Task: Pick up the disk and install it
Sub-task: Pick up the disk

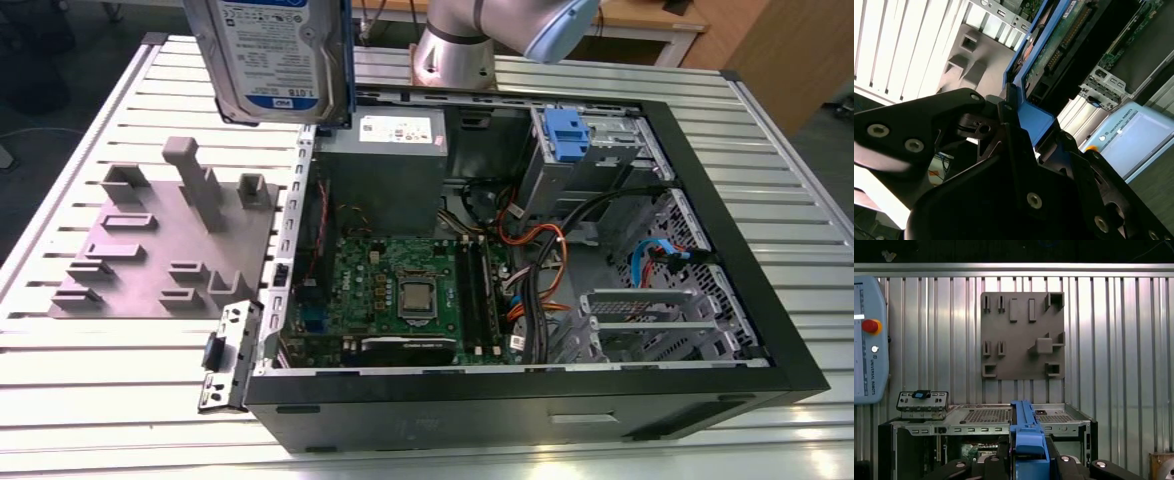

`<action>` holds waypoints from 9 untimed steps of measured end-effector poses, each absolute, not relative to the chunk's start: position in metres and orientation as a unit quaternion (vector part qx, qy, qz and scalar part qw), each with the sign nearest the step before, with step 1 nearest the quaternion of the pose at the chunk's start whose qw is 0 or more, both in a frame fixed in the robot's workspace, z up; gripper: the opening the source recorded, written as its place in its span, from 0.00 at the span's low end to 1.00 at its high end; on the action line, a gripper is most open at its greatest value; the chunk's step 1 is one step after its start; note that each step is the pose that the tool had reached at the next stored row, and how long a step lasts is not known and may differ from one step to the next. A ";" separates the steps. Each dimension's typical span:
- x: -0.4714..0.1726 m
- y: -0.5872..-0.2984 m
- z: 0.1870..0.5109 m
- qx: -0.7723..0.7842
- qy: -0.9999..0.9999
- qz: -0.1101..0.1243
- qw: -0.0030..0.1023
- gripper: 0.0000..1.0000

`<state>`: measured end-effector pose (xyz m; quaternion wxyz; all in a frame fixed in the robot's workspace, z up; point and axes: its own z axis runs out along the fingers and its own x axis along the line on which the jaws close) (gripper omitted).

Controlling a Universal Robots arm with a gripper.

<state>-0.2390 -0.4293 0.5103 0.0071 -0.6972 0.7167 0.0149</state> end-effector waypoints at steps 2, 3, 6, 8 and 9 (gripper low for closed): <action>-0.236 -0.429 0.510 -0.697 0.717 0.015 0.007 0.37; -0.235 -0.429 0.510 -0.697 0.717 0.015 0.007 0.37; -0.232 -0.429 0.510 -0.697 0.717 0.015 0.007 0.37; -0.230 -0.429 0.510 -0.697 0.717 0.015 0.007 0.37; -0.229 -0.429 0.510 -0.697 0.717 0.015 0.007 0.37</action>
